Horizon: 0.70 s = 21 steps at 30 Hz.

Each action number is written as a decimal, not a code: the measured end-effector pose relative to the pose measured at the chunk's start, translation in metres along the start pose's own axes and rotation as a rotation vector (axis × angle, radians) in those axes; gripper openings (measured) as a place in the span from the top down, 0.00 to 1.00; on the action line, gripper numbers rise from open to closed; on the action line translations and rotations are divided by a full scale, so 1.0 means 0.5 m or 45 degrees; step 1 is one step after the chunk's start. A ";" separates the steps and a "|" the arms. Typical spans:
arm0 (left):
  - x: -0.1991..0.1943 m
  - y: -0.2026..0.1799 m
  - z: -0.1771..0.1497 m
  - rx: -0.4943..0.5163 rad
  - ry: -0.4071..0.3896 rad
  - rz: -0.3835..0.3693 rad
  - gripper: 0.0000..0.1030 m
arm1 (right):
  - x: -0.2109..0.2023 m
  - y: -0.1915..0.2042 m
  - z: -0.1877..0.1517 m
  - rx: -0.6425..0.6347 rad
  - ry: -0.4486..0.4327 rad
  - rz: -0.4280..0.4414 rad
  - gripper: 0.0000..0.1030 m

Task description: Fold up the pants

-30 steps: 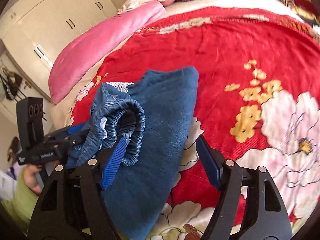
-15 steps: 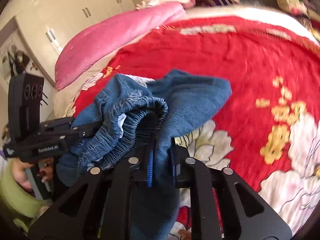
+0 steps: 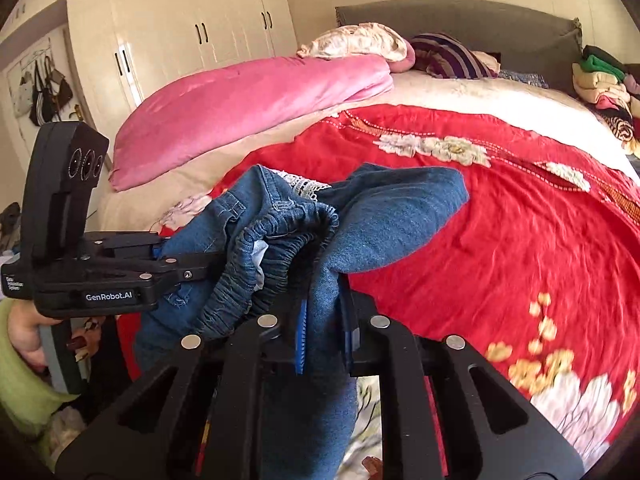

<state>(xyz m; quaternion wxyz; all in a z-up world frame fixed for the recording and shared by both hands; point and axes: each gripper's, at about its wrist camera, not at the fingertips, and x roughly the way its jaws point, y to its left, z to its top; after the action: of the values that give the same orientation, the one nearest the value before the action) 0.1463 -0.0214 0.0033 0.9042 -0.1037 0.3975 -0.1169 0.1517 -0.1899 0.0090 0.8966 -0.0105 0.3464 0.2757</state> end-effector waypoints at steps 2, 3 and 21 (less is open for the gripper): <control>0.010 0.003 0.015 0.000 -0.001 0.005 0.71 | 0.011 -0.006 0.013 -0.002 -0.004 -0.008 0.93; 0.013 0.005 0.021 0.001 -0.001 0.007 0.71 | 0.017 -0.011 0.019 -0.003 -0.009 -0.017 0.93; 0.084 0.023 0.061 0.024 0.002 0.030 0.71 | 0.100 -0.064 0.042 0.039 0.044 -0.092 0.92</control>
<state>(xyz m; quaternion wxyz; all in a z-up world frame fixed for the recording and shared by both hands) 0.1978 -0.0198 -0.0091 0.9061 -0.0903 0.3984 -0.1100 0.2111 -0.1881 -0.0117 0.8999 -0.0142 0.3654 0.2376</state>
